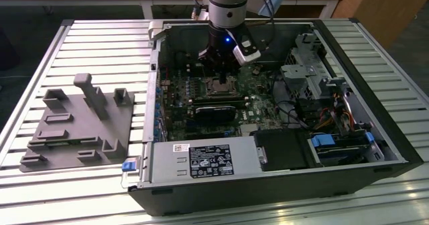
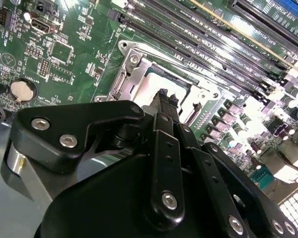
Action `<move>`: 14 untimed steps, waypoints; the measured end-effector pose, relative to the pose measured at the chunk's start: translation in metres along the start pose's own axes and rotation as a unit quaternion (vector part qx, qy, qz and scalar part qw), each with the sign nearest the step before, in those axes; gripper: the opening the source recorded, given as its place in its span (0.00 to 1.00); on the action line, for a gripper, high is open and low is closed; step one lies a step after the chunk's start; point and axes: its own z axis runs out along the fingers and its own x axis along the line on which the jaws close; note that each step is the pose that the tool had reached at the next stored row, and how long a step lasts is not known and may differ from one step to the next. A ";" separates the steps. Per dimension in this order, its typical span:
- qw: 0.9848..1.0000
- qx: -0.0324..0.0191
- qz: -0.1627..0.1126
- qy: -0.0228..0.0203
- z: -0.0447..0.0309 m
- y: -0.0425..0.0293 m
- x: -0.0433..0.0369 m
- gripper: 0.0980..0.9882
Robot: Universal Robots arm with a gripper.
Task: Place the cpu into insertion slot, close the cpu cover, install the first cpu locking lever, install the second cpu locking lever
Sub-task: 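Close the cpu cover, then install the first cpu locking lever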
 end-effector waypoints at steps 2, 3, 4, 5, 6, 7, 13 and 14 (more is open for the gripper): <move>1.000 0.000 0.000 0.000 -0.0003 -0.0001 0.0000 0.01; 1.000 0.000 0.000 0.000 -0.0009 -0.0001 0.0000 0.01; 1.000 0.000 0.000 0.000 -0.0018 -0.0001 -0.0001 0.01; 1.000 0.000 0.000 0.000 -0.0028 -0.0001 -0.0001 0.01; 1.000 0.000 0.000 0.000 -0.0039 -0.0001 -0.0001 0.01; 1.000 0.000 0.000 0.000 -0.0050 -0.0001 -0.0002 0.01; 1.000 0.000 0.000 0.000 -0.0077 -0.0002 -0.0003 0.01; 1.000 0.000 0.000 0.000 -0.0079 -0.0002 -0.0003 0.01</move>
